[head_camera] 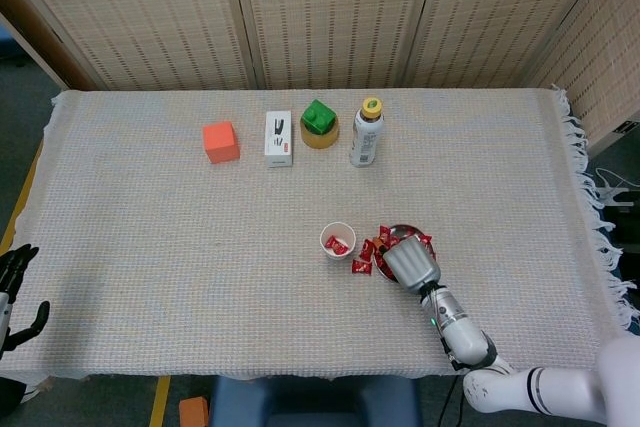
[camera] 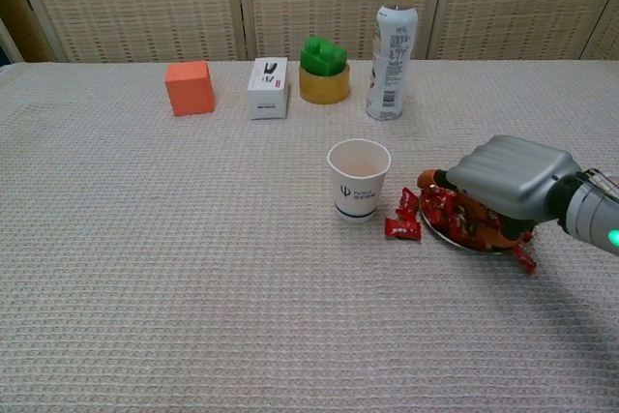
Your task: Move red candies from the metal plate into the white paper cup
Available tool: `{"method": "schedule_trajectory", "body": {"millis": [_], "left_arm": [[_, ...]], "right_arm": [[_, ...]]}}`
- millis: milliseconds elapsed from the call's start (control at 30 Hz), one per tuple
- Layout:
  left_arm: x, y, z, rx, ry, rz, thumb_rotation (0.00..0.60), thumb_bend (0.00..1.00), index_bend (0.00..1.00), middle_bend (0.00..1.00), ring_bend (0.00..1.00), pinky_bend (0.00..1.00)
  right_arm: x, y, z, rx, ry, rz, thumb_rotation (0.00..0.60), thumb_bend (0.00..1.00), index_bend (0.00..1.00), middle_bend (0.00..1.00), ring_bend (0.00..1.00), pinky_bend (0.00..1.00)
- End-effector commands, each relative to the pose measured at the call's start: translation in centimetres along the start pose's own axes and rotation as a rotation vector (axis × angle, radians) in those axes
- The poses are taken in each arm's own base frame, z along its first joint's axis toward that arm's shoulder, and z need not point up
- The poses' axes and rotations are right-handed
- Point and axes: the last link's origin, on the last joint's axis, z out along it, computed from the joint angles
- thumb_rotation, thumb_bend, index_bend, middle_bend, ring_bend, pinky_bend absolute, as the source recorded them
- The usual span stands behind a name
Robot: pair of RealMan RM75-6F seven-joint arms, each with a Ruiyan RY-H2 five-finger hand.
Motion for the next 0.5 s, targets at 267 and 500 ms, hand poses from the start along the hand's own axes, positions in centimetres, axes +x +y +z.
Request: {"method": "schedule_trajectory", "body": {"millis": [267, 500], "left_arm": [[0.04, -0.03, -0.01, -0.001, 0.0, -0.002, 0.6, 0.46, 0.0, 0.02, 0.0, 0.21], [0.04, -0.04, 0.0, 0.001, 0.001, -0.003, 0.6, 0.46, 0.0, 0.02, 0.0, 0.21]], "right_arm": [[-0.35, -0.15, 0.16, 0.006, -0.008, -0.003, 0.6, 0.21, 0.23, 0.54, 0.5, 0.72], [-0.65, -0.2, 0.34, 0.002, -0.018, -0.012, 0.6, 0.21, 0.29, 0.57, 0.53, 0.72]]}}
